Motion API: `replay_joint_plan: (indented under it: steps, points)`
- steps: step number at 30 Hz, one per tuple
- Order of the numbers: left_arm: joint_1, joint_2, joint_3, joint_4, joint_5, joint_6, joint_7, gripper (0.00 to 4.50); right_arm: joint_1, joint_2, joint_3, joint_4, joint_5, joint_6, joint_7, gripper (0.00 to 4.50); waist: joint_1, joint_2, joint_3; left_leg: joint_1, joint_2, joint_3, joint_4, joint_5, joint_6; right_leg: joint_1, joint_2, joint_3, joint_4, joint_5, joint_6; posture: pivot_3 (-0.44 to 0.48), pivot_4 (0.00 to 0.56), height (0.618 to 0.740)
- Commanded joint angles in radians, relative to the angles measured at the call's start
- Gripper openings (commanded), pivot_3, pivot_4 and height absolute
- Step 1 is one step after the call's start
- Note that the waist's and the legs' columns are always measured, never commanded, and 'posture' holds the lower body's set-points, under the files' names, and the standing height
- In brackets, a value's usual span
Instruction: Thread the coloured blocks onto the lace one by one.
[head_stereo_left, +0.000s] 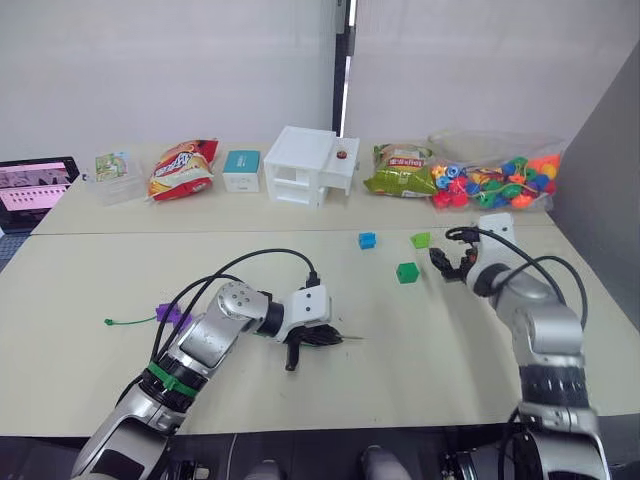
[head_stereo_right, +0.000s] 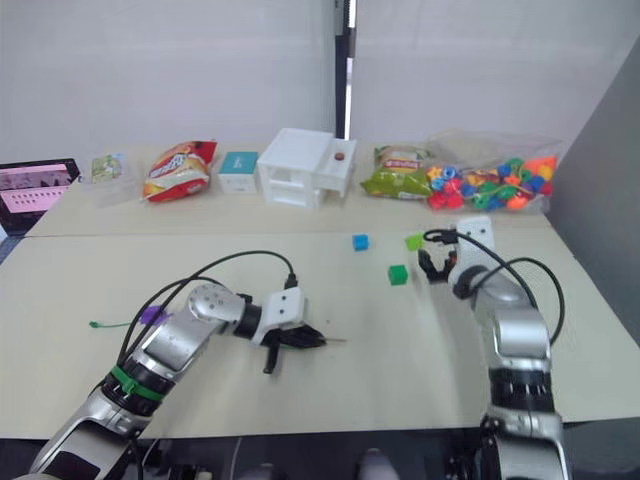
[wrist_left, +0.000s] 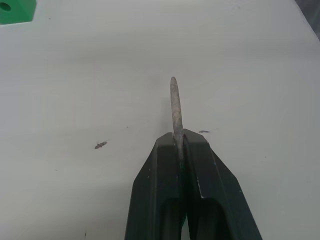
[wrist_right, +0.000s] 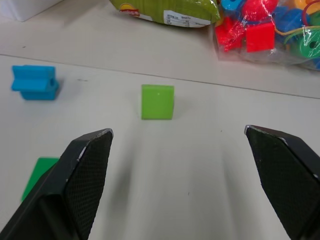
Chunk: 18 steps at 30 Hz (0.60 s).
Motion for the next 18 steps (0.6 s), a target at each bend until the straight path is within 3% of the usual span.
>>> replay_joint_plan:
  steps: [1,7,16,18]
  points:
    - [0.0,-0.003,0.016,-0.033,-0.015,0.005,0.009,0.0,-0.095,-0.002,0.018,0.174,-0.018,-0.109,0.005,4.45,-0.001,0.0,0.0,0.0,0.0,0.0,0.0,0.0,0.0,0.0,0.0,0.0,0.0,0.0,0.0,0.0,0.15,0.74]
    - [0.009,0.002,0.022,-0.046,-0.016,0.017,0.022,0.0,-0.283,0.024,0.066,0.564,-0.06,-0.312,0.02,4.45,-0.012,0.0,0.0,-0.001,0.0,0.0,-0.001,0.0,0.0,0.0,0.0,0.0,-0.001,0.0,0.0,0.0,0.15,0.74]
    - [0.02,0.01,0.026,-0.065,-0.019,0.033,0.036,0.0,-0.45,0.052,0.075,0.934,-0.091,-0.514,-0.002,4.45,-0.028,0.0,0.0,-0.001,0.0,0.0,-0.001,0.0,0.0,-0.001,0.0,0.0,-0.001,0.0,0.0,0.0,0.15,0.74]
    - [0.024,0.011,0.027,-0.071,-0.019,0.037,0.037,0.0,-0.477,0.066,0.074,0.984,-0.092,-0.539,-0.001,3.91,-0.033,0.0,0.0,0.0,0.0,0.0,-0.001,0.0,0.0,-0.001,0.0,0.0,0.0,0.0,0.0,0.0,0.15,0.74]
